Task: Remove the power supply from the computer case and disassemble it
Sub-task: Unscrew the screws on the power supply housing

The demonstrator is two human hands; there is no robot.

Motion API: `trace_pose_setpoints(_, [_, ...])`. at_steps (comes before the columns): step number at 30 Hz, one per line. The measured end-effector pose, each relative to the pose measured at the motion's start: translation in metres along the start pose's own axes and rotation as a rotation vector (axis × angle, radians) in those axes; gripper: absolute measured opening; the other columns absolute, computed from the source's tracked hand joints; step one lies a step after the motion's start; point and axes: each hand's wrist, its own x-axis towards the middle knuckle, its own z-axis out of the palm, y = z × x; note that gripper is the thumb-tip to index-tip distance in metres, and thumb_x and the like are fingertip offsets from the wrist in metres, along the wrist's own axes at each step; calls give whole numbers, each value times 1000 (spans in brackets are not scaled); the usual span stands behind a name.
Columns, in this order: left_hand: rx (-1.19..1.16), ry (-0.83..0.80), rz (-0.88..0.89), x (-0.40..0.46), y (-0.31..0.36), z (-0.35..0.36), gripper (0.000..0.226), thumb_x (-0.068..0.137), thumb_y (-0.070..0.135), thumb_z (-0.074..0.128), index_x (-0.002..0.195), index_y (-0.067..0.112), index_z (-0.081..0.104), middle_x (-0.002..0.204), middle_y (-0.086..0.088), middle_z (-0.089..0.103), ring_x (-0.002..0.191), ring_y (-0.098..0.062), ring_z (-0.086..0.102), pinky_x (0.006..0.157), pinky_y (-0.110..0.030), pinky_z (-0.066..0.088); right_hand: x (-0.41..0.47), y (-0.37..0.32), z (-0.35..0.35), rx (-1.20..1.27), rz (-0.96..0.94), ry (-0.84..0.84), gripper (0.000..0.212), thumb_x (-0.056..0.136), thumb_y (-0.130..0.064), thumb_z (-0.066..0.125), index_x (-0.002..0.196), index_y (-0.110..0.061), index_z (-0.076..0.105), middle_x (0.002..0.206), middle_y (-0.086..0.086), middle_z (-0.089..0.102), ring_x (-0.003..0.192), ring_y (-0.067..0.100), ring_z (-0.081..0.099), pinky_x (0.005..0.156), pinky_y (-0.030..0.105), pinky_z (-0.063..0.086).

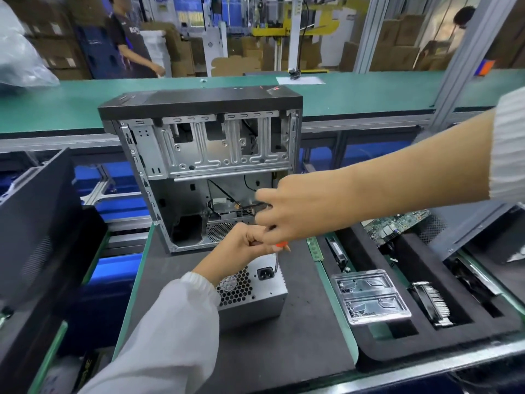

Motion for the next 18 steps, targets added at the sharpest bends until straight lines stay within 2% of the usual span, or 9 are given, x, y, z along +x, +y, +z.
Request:
trace_pose_setpoints(3, [59,75,39,2,1,6,9,82,17,74,88,12,78,76,-26,63,70,-29,53,68,-39,44,13,22,-8,784,416,-502,43,90,-52,54,95,-9,56,83,7,65,61,20,62,46,22,39])
trace_pose_setpoints(5, [69,92,65,4,2,10,15,80,24,75,90,14,79,78,-32,60,71,-27,49,66,-43,42,22,37,-8,1339,592,-868,48,94,-52,48,83,-6,54,63,4,60,34,11,43,34,12,28])
trace_pose_setpoints(6, [68,88,68,6,2,11,17,79,26,75,90,14,79,79,-32,60,70,-28,50,67,-43,42,25,39,-5,1448,627,-946,44,97,-47,46,83,-6,53,62,4,57,32,9,36,32,12,24])
trace_pose_setpoints(7, [69,81,63,7,2,11,18,79,28,75,90,15,79,77,-32,58,69,-31,49,66,-41,40,26,40,0,1418,609,-949,40,99,-43,45,85,-6,54,65,4,56,33,10,36,33,13,24])
trace_pose_setpoints(9, [53,55,21,8,-2,7,17,80,31,75,93,20,80,71,-31,50,65,-37,42,66,-37,33,21,30,-1,988,443,-812,34,98,-38,46,94,-6,56,80,9,62,50,17,53,44,19,36])
trace_pose_setpoints(11, [-4,4,-27,7,-3,2,15,84,31,73,98,27,79,71,-32,50,67,-31,37,70,-35,33,12,15,-1,417,208,-517,27,96,-29,49,117,-12,50,107,11,59,83,26,60,57,31,39])
trace_pose_setpoints(13, [-40,-29,-32,6,-5,0,11,88,24,72,84,31,78,66,-29,53,70,-20,41,72,-31,45,0,-2,-1,67,58,-183,40,92,-17,53,129,-17,38,113,7,49,88,25,51,56,31,33])
trace_pose_setpoints(15, [-19,-13,-12,3,-7,1,27,88,24,72,61,28,69,56,-14,43,66,-18,39,69,-30,41,-8,-14,-4,-56,-15,19,50,86,-12,56,132,-18,37,101,5,45,82,22,39,53,28,29])
trace_pose_setpoints(18, [-16,21,-1,-2,-5,6,19,85,32,75,80,14,78,74,-19,64,79,-23,56,81,-33,44,-5,-9,-12,166,106,-104,34,93,-23,54,124,-16,43,106,5,52,83,24,53,52,29,30])
